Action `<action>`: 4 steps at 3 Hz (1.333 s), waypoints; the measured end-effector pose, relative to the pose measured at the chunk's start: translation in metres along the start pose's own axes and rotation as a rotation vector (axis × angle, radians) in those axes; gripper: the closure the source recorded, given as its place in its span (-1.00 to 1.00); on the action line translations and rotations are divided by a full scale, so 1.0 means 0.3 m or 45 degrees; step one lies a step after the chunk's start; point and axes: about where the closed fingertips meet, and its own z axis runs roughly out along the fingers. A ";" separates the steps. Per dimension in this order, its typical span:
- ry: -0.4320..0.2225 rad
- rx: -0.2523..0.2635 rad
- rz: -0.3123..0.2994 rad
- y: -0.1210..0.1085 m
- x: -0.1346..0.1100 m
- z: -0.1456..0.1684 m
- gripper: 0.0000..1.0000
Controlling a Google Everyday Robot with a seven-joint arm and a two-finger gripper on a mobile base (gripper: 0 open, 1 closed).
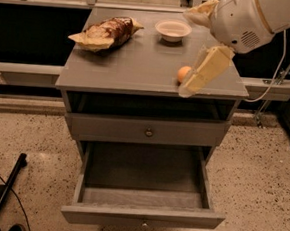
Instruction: Place orange into middle drawer
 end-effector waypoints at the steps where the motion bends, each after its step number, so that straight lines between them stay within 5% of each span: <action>1: -0.118 0.059 0.065 -0.052 0.043 0.043 -1.00; 2: -0.264 0.146 0.192 -0.134 0.117 0.160 -1.00; 4: -0.381 0.291 0.390 -0.225 0.257 0.351 -1.00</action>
Offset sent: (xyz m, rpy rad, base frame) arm 0.1171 -0.0049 -0.0737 0.4636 -0.0083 -0.1930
